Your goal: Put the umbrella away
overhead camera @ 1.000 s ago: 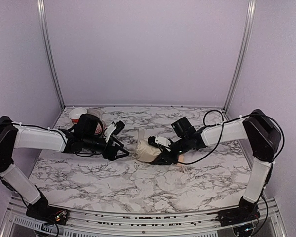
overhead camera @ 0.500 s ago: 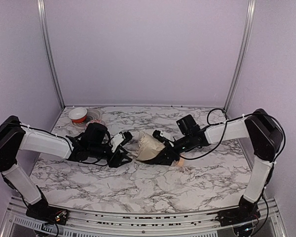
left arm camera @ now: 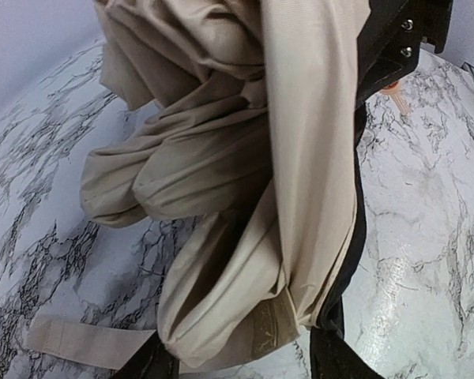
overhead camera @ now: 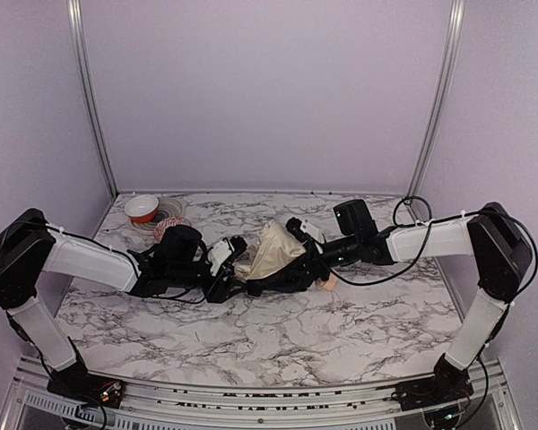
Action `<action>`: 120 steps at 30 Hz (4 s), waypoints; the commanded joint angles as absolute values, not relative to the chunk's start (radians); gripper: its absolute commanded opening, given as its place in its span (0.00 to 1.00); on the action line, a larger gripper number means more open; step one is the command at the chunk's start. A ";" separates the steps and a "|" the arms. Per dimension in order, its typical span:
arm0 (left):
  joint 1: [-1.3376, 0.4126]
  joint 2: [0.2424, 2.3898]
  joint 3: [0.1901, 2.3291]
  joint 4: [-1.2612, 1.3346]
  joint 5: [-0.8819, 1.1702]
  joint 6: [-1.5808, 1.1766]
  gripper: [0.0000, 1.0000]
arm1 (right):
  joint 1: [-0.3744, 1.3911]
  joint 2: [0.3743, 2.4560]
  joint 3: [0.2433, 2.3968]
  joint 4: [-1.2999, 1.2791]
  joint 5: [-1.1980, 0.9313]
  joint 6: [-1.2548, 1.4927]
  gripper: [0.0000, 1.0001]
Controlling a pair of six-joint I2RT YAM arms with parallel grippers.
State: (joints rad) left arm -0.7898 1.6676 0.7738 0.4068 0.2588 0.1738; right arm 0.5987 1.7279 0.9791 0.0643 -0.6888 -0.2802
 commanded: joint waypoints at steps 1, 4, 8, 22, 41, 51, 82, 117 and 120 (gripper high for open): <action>-0.827 1.626 0.770 0.456 0.206 0.154 0.56 | 0.592 1.704 0.995 0.125 -0.657 -0.257 0.09; -0.834 1.571 0.716 0.491 0.141 0.147 0.54 | 0.591 1.704 0.997 0.112 -0.646 -0.255 0.09; -0.846 1.581 0.690 0.499 0.100 0.187 0.40 | 0.591 1.692 0.990 0.127 -0.659 -0.250 0.09; -0.881 1.688 0.790 0.505 0.120 0.215 0.20 | 0.589 1.674 0.994 0.143 -0.643 -0.238 0.08; -1.148 1.719 0.942 0.536 -0.255 0.322 0.00 | 0.568 1.617 1.112 0.224 -0.270 -0.141 0.00; -1.174 1.589 0.895 0.514 -0.044 0.363 0.62 | 0.505 1.461 1.050 0.282 -0.681 -0.328 0.01; -1.037 1.890 0.969 1.052 0.323 0.106 0.92 | 0.487 1.398 1.213 0.111 -0.743 -0.402 0.01; -0.810 1.813 0.927 0.510 0.428 0.504 0.00 | 0.545 1.241 1.327 -0.419 -0.956 -0.650 0.00; -0.767 1.808 0.949 0.493 0.396 0.569 0.00 | 0.594 1.237 1.333 -0.537 -0.975 -0.712 0.00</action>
State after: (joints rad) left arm -0.8341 1.7817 0.9337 0.6575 0.4473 0.4595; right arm 0.5304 1.2930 1.2472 -0.3923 -0.8558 -0.6018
